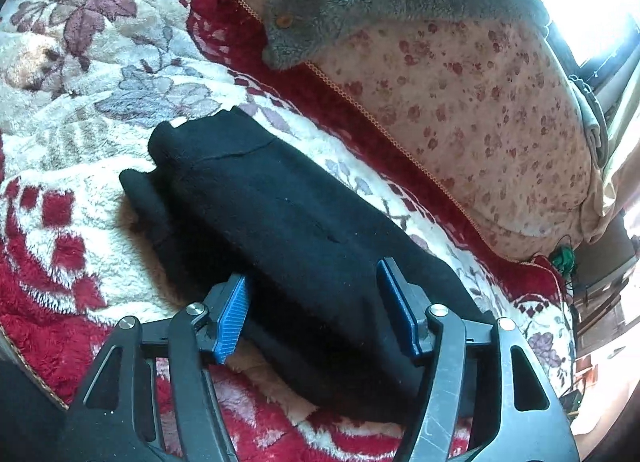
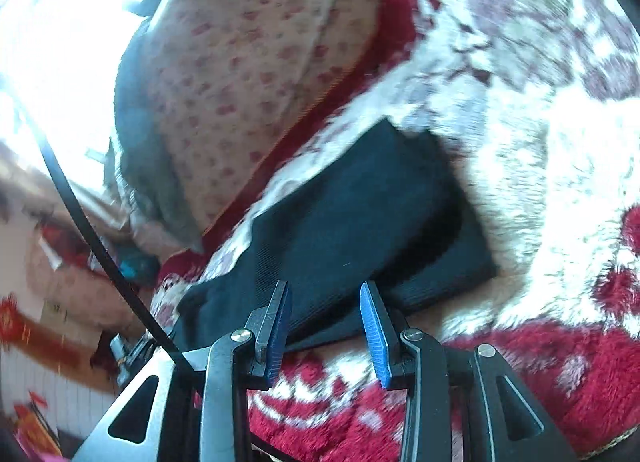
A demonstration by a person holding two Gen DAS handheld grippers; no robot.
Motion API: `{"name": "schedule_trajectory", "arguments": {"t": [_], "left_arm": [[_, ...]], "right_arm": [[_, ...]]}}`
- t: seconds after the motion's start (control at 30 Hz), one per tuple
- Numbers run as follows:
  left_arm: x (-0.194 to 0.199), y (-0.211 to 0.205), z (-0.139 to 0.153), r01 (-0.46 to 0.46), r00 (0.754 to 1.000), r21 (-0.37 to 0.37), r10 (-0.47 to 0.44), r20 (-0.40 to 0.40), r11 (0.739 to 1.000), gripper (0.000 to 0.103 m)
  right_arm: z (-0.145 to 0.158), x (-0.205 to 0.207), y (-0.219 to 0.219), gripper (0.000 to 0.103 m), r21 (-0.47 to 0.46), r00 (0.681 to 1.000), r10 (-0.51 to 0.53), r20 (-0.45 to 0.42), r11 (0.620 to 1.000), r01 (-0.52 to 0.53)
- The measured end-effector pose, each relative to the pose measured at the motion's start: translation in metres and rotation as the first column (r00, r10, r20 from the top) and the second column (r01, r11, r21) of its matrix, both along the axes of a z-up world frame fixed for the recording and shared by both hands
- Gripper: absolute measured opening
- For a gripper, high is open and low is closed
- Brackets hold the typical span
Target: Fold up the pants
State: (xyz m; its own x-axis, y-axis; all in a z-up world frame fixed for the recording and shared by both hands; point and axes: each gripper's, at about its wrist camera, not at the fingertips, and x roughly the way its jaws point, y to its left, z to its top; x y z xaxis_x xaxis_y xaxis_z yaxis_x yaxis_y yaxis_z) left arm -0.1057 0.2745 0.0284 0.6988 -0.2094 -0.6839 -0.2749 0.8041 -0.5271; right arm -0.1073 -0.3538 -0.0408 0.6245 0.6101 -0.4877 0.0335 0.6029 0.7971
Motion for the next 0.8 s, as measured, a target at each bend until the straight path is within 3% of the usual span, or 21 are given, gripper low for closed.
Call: {"name": "schedule_trajectory", "arguments": {"t": [0.17, 0.23, 0.27, 0.3, 0.33, 0.4, 0.63, 0.73, 0.8], "left_arm": [[0.010, 0.000, -0.005, -0.010, 1.000, -0.006, 0.010, -0.022, 1.000, 0.061], [0.013, 0.002, -0.006, -0.021, 1.000, -0.020, 0.021, -0.019, 1.000, 0.061], [0.015, 0.002, -0.007, -0.026, 0.999, -0.015, 0.026, -0.022, 1.000, 0.056], [0.016, 0.001, -0.007, -0.030, 0.999, 0.001, 0.030, -0.026, 1.000, 0.035], [0.020, 0.000, -0.006, -0.028, 0.999, 0.034, 0.030, -0.039, 0.999, 0.024], [0.023, 0.001, -0.005, -0.015, 0.999, 0.028, 0.016, -0.037, 1.000, 0.013], [0.003, -0.003, 0.035, -0.011, 0.995, 0.075, 0.004, 0.102, 0.997, 0.010], [-0.018, -0.010, 0.041, -0.021, 0.990, 0.143, 0.001, 0.139, 0.989, 0.010], [-0.024, -0.016, 0.030, -0.020, 0.993, 0.207, -0.004, 0.115, 0.978, 0.010]], "right_arm": [[-0.010, 0.008, -0.008, 0.033, 0.064, 0.998, -0.056, 0.002, 0.996, 0.056], [-0.012, 0.014, -0.009, 0.028, 0.071, 0.998, -0.068, 0.009, 0.995, 0.067], [-0.013, 0.016, -0.009, 0.023, 0.067, 0.998, -0.062, 0.016, 0.996, 0.061], [-0.012, 0.020, -0.008, 0.016, 0.063, 0.998, -0.054, 0.026, 0.997, 0.052], [-0.011, 0.022, -0.006, 0.014, 0.060, 0.998, -0.042, 0.037, 0.997, 0.040], [-0.009, 0.026, -0.005, 0.007, 0.074, 0.998, -0.031, 0.060, 0.997, 0.026], [0.022, 0.019, -0.012, 0.005, 0.094, 0.984, -0.068, 0.166, 0.994, 0.053], [0.032, 0.009, -0.013, 0.005, 0.079, 0.981, -0.061, 0.185, 0.996, 0.047], [0.029, 0.004, -0.013, 0.005, 0.067, 0.985, -0.056, 0.162, 0.997, 0.046]]}}
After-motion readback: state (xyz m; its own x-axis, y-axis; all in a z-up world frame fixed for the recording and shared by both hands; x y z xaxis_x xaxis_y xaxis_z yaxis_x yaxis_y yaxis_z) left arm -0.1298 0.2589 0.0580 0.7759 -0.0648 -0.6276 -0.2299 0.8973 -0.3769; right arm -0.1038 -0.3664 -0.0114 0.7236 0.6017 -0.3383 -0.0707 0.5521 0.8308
